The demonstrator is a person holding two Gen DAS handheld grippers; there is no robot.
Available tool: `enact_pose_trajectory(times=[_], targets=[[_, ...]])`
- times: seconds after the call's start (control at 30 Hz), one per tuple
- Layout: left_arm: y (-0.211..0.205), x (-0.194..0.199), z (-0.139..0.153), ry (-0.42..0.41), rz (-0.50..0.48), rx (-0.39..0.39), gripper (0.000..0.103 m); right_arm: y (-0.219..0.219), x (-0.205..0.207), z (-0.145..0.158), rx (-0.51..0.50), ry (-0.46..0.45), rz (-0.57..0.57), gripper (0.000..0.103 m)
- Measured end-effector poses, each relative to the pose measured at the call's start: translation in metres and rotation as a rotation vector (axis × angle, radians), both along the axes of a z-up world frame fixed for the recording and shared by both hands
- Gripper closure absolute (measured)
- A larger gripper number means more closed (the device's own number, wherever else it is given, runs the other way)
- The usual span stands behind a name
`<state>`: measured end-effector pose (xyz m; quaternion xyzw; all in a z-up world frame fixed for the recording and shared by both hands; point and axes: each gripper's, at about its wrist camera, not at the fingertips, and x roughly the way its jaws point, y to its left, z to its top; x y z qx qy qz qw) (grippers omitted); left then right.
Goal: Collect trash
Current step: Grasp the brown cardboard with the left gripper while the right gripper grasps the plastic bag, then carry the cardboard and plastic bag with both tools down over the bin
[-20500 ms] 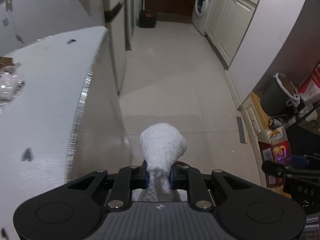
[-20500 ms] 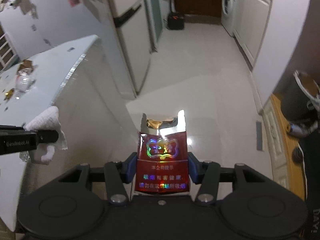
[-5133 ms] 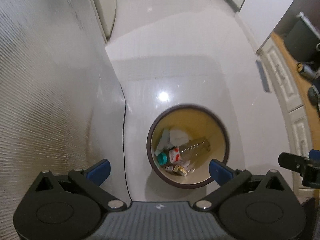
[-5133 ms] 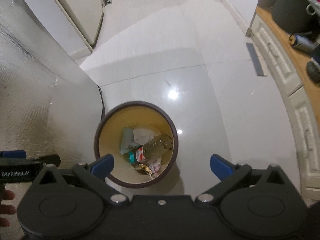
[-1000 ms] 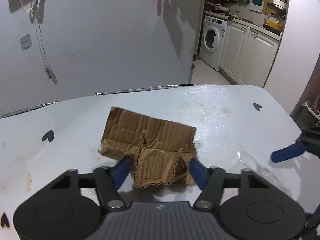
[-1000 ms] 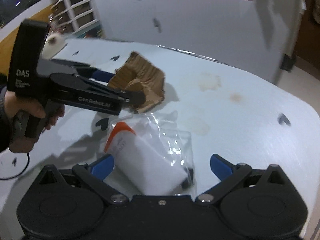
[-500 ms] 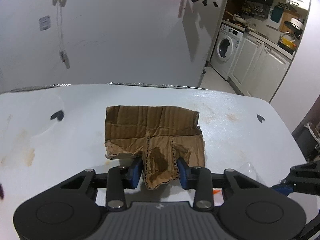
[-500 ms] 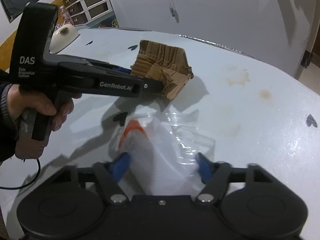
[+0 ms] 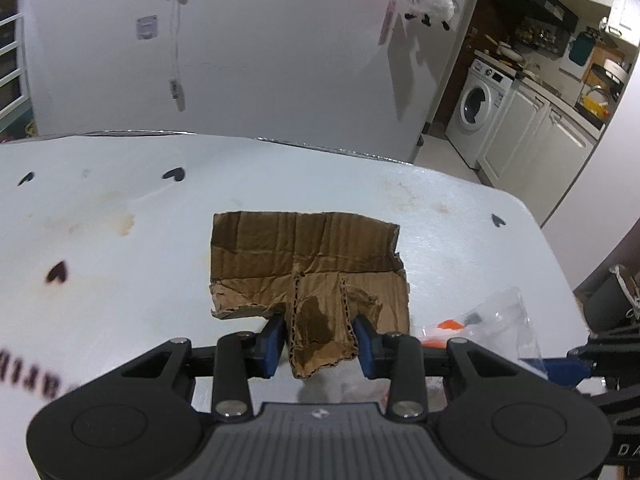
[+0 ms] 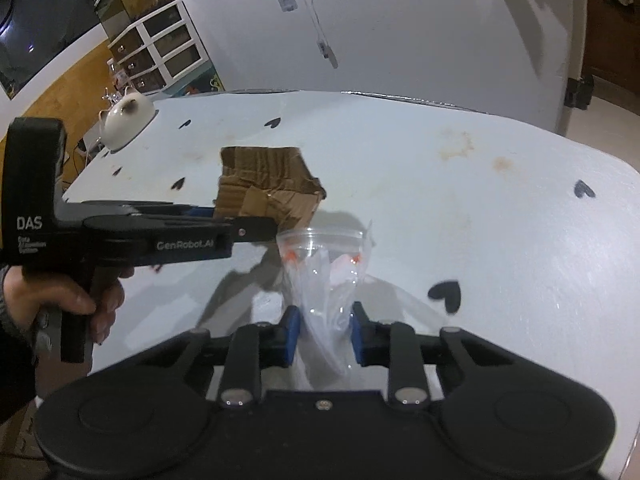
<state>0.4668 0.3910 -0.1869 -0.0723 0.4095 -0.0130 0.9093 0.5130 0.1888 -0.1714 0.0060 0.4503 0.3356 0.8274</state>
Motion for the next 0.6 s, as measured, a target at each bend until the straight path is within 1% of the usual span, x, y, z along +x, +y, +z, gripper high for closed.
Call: enact_pose_trajectory(times=[0.17, 0.33, 0.43, 0.6], targets=[[-0.004, -0.025, 0.016, -0.019, 0.034, 0.005, 0.065, -0.005, -0.031, 0.014, 0.013, -0.016, -0.008, 0.077], [-0.001, -0.045, 0.028, -0.035, 0.078, 0.003, 0.065, -0.012, -0.059, 0.025, -0.003, -0.024, -0.002, 0.077], [0.000, -0.060, 0.038, -0.043, 0.094, 0.006, 0.065, -0.021, -0.070, 0.032, -0.009, -0.036, -0.033, 0.078], [-0.006, -0.084, 0.053, -0.055, 0.089, 0.022, 0.065, -0.036, -0.084, 0.045, -0.027, -0.065, -0.099, 0.078]])
